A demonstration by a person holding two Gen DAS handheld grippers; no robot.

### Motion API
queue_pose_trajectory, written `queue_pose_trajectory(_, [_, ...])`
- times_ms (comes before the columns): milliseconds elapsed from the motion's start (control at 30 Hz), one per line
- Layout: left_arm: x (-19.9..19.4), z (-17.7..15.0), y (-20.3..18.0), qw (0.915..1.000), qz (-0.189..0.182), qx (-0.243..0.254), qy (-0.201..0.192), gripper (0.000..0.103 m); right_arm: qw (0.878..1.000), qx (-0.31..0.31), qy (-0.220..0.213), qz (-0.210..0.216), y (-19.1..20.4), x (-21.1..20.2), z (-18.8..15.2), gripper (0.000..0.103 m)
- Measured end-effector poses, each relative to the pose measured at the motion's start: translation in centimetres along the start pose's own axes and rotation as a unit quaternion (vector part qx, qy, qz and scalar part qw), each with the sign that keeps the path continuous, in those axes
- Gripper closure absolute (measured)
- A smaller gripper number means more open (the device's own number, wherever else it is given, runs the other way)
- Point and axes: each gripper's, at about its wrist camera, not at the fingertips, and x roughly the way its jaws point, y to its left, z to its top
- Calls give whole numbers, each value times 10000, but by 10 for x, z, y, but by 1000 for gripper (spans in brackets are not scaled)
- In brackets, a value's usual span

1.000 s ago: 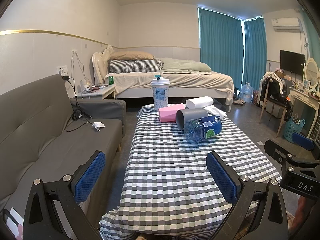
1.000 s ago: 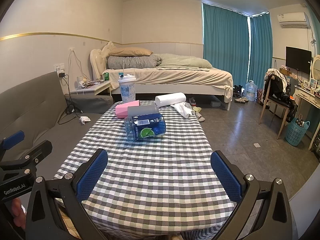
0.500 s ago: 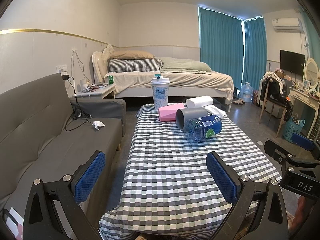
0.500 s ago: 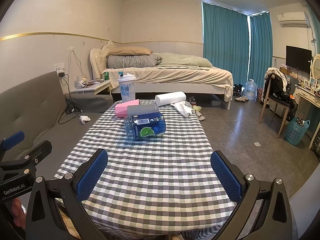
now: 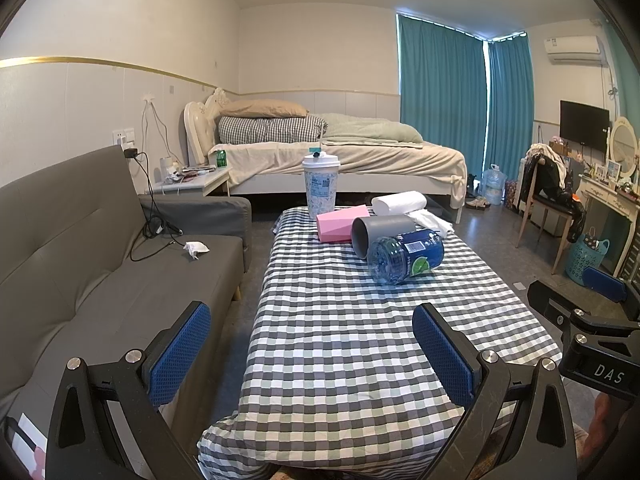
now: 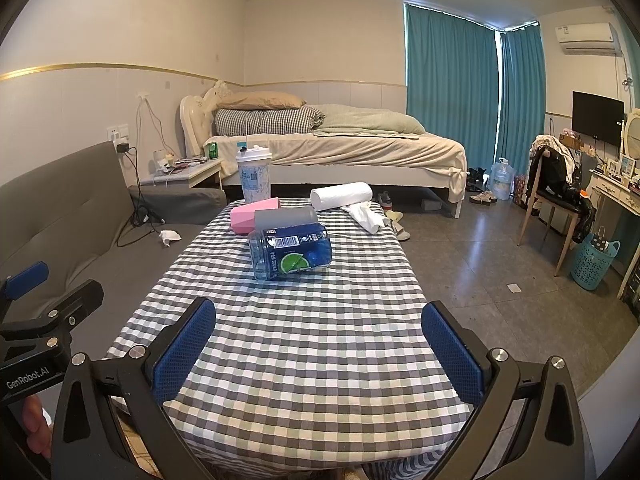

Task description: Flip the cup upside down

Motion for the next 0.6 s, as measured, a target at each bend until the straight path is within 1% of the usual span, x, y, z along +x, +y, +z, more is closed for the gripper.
queue_pose_trajectory(333, [1, 0, 1, 10000, -4, 13, 12, 0, 10000, 30, 7, -1, -2, 2, -3, 0])
queue_pose_trajectory(600, [6, -4, -8, 10000, -53, 38, 40, 0, 9999, -106, -30, 31, 5, 0, -1, 0])
